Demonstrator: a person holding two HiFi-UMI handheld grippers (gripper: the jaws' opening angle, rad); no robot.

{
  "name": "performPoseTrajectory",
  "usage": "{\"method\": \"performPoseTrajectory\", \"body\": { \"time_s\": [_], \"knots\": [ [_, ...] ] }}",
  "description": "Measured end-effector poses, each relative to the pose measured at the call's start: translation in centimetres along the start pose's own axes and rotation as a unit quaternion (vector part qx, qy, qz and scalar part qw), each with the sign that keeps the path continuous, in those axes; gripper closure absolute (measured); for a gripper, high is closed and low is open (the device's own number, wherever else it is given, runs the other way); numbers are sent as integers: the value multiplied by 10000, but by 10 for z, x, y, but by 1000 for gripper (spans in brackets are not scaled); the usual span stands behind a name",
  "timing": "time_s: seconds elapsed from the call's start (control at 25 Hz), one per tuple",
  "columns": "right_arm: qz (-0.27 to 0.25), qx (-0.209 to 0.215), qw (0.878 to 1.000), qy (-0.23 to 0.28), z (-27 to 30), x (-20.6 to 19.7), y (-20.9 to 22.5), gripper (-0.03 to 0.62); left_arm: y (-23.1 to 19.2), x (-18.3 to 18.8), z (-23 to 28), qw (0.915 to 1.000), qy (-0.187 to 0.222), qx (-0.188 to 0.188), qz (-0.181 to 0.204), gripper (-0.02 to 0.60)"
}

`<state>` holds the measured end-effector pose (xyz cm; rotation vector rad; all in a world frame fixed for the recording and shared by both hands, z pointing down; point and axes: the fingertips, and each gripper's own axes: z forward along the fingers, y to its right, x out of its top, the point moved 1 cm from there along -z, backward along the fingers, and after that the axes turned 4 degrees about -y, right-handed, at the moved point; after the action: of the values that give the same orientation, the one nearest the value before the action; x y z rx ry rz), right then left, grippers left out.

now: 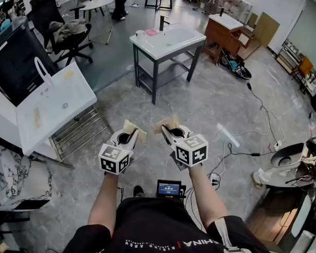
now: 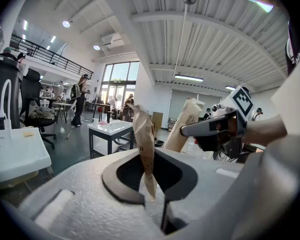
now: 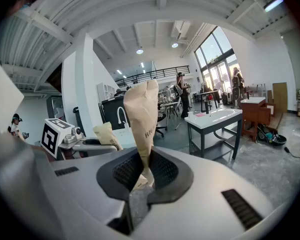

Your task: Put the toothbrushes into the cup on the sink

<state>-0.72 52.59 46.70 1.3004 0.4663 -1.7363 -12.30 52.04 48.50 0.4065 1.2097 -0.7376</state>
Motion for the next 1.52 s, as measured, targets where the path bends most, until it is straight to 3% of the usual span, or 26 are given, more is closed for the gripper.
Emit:
{"method": "performPoseTrajectory", "body": {
  "time_s": [1.04,1.52],
  "knots": [
    [-45,265,9995,-150,0,-3,11,554,8,-2,12,10000,-19,-76,4,543],
    [8,486,9987,-182,-8,-8,40,554,18,1,36,9998,-75,180,-40,543]
  ]
}}
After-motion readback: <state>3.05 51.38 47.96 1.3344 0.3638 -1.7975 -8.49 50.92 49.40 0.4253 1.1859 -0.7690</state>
